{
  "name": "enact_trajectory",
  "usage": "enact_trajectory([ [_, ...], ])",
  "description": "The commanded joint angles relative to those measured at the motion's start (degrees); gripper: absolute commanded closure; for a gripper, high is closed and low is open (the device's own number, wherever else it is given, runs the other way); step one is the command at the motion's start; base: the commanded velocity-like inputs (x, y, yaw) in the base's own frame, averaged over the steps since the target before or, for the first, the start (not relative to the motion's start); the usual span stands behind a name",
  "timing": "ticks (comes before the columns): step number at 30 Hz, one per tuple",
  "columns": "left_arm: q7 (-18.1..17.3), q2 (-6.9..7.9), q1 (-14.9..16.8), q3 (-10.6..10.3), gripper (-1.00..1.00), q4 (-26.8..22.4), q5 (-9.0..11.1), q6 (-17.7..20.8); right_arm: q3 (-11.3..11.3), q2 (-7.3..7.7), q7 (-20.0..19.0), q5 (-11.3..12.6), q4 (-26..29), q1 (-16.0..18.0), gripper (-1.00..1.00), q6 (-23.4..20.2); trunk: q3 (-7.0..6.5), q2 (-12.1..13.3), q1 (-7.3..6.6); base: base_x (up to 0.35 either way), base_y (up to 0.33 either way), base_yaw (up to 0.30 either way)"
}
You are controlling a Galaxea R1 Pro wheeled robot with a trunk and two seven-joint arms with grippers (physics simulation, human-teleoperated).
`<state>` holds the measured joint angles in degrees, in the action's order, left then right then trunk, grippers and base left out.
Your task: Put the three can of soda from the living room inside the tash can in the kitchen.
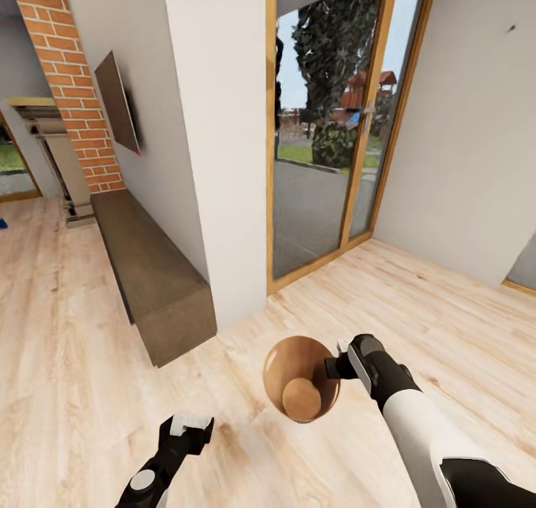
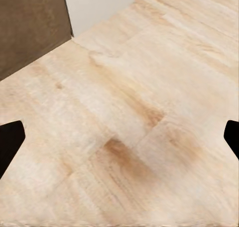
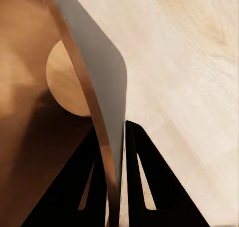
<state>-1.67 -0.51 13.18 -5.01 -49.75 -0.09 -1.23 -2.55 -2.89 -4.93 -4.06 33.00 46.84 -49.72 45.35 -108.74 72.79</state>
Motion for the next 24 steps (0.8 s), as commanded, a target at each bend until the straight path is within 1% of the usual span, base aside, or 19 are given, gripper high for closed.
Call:
enact_trajectory([
  [1,0.00,-0.01,0.00,0.00,-1.00,0.04,0.00,0.00,-0.08,-0.12,-0.43,1.07,0.02,0.01,1.00,-0.03,-0.03,0.00,0.00,-0.323,0.000,0.244],
  [7,0.00,-0.02,0.00,0.00,-1.00,0.04,0.00,0.00,-0.14,-0.65,-0.43,1.05,0.04,0.02,1.00,-0.03,-0.16,0.00,0.00,-0.323,0.000,0.244],
  [14,0.00,0.00,0.00,0.00,-1.00,0.04,0.04,-0.08,-0.12,-0.78,-0.43,1.02,0.01,0.01,1.00,-0.03,-0.31,0.00,0.00,-0.312,0.000,0.244],
  [18,-0.02,0.05,-0.06,0.00,-1.00,-0.01,0.07,-0.98,-0.13,-0.80,-0.43,1.03,-0.03,0.01,1.00,-0.03,-0.40,0.00,0.00,-0.127,0.000,0.244],
  [24,-0.08,0.07,-0.08,0.00,-1.00,-0.14,0.09,-1.92,-0.12,-0.80,-0.43,0.99,-0.04,0.01,1.00,-0.03,-0.53,0.00,0.00,-0.047,0.002,0.245],
])
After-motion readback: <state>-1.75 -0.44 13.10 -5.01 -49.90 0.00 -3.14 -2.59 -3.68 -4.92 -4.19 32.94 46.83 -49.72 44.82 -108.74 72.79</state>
